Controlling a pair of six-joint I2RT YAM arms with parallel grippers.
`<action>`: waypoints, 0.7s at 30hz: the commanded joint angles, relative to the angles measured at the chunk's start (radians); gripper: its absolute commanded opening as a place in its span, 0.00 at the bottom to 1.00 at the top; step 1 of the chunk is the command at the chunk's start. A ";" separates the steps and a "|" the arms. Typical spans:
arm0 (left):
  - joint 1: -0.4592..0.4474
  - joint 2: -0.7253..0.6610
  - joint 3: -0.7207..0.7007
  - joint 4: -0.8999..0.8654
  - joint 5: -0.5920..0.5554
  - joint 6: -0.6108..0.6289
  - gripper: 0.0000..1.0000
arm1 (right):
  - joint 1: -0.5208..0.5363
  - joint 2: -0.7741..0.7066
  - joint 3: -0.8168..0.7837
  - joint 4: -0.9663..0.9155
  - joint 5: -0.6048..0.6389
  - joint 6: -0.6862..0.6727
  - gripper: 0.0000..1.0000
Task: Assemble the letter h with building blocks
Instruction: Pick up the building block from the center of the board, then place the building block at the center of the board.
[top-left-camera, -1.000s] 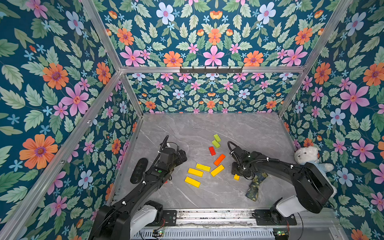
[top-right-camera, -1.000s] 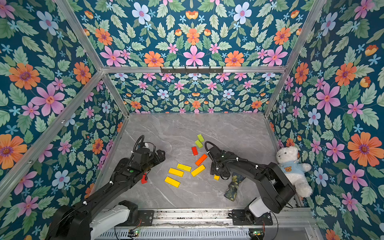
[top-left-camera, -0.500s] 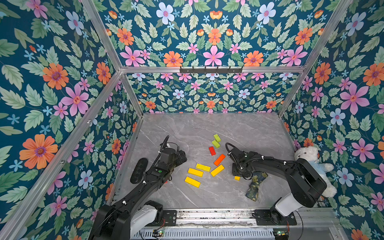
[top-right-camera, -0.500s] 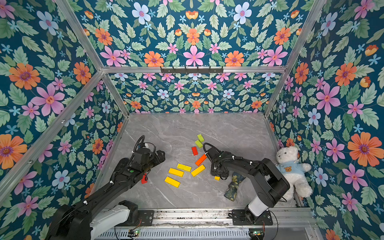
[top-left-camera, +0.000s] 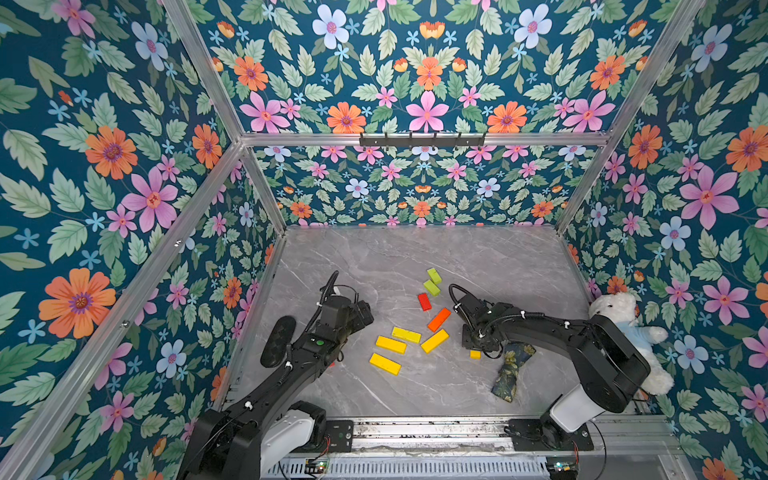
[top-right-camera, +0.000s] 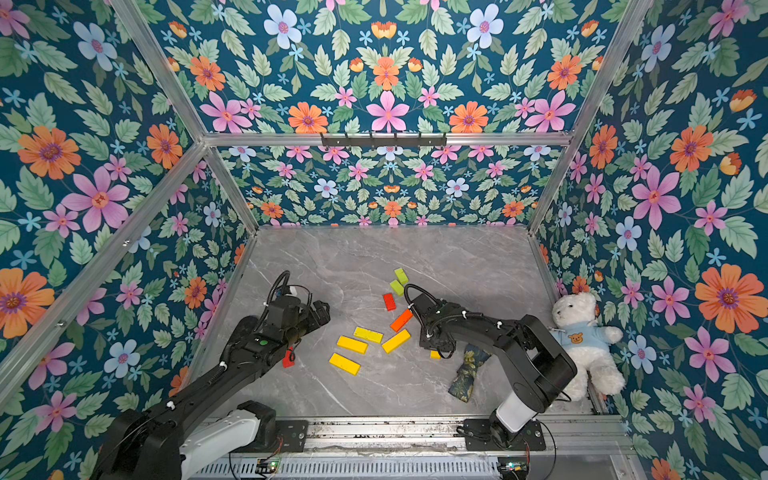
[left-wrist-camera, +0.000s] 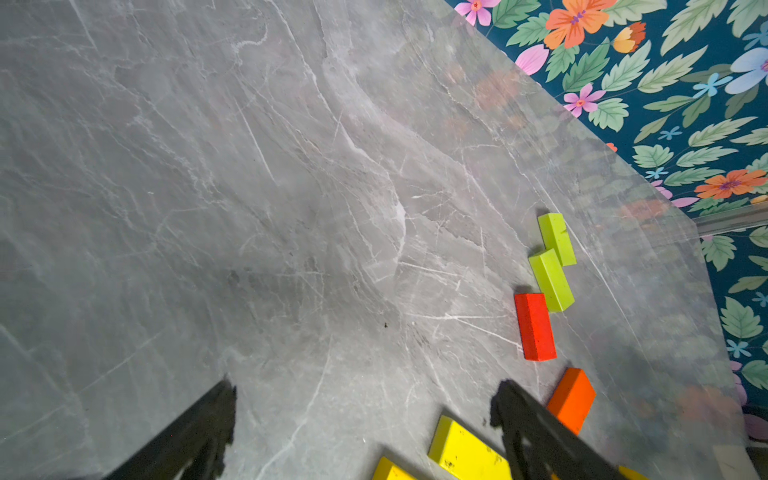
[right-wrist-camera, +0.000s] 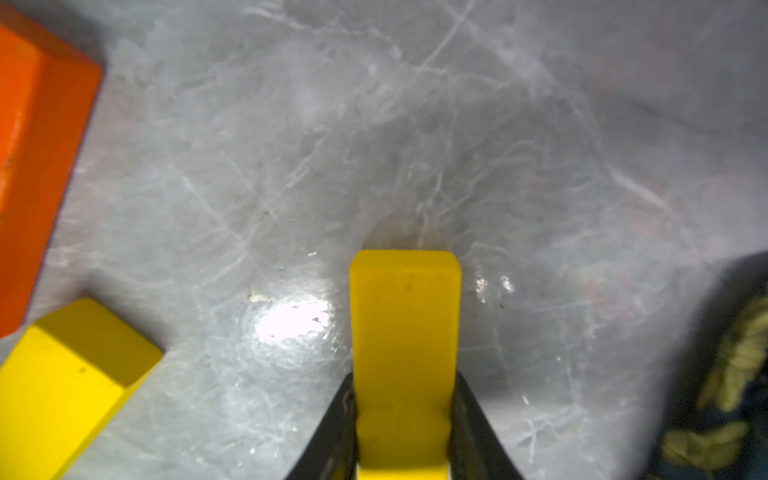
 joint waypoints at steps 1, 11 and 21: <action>0.002 0.001 0.003 -0.019 -0.022 0.004 1.00 | 0.009 0.000 0.018 -0.003 -0.021 0.002 0.16; 0.002 -0.008 -0.003 -0.041 -0.058 0.005 1.00 | 0.108 -0.041 0.198 -0.056 -0.021 -0.027 0.12; 0.003 -0.066 -0.025 -0.074 -0.090 -0.001 1.00 | 0.170 0.258 0.624 -0.064 -0.074 -0.077 0.12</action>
